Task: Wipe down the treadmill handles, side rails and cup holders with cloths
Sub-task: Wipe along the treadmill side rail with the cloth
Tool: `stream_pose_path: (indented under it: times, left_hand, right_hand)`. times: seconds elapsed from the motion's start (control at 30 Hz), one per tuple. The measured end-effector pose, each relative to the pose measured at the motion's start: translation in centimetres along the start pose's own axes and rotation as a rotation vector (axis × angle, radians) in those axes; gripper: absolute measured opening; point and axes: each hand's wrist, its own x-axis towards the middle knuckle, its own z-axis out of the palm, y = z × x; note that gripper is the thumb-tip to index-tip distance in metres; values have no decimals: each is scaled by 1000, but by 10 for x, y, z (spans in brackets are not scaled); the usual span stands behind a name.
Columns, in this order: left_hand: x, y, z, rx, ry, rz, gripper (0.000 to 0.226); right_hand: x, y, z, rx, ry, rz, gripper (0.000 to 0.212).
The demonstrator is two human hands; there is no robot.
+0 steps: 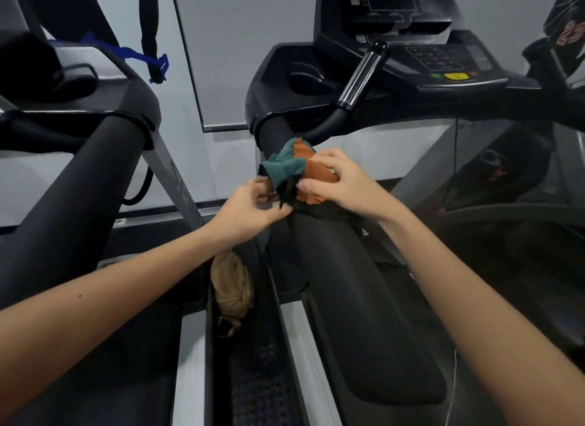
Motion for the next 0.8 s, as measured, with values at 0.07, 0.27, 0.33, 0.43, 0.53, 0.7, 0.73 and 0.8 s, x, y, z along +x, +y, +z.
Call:
stream_pose_path:
  times: [0.07, 0.27, 0.33, 0.43, 0.53, 0.7, 0.73, 0.8]
  left_hand:
    - [-4, 2, 0, -16, -45, 3, 46]
    - [-5, 4, -4, -5, -115, -29, 64]
    - [-6, 5, -3, -24, -95, -64, 64]
    - [-6, 7, -1, -85, -52, -95, 56]
    - [-8, 10, 0, -8, -29, -43, 39]
    - [-10, 11, -4, -19, -39, -97, 58]
    - [-12, 12, -4, -14, -47, -102, 58]
    - [-15, 14, -3, -19, -51, -111, 56]
  right_hand:
    - [4, 2, 3, 32, 37, 25, 23]
    - [-52, -3, -6, 47, 123, 0, 12]
    - [-69, -5, -12, 26, 99, -11, 13]
    - [-74, -8, -15, 27, 60, -16, 14]
    - [-55, -6, -9, 31, 13, -9, 18]
    - [-13, 2, 0, 99, 59, 48, 19]
    - [-11, 3, 0, 80, 89, 47, 14]
    - [-16, 2, -3, 53, 119, 41, 12]
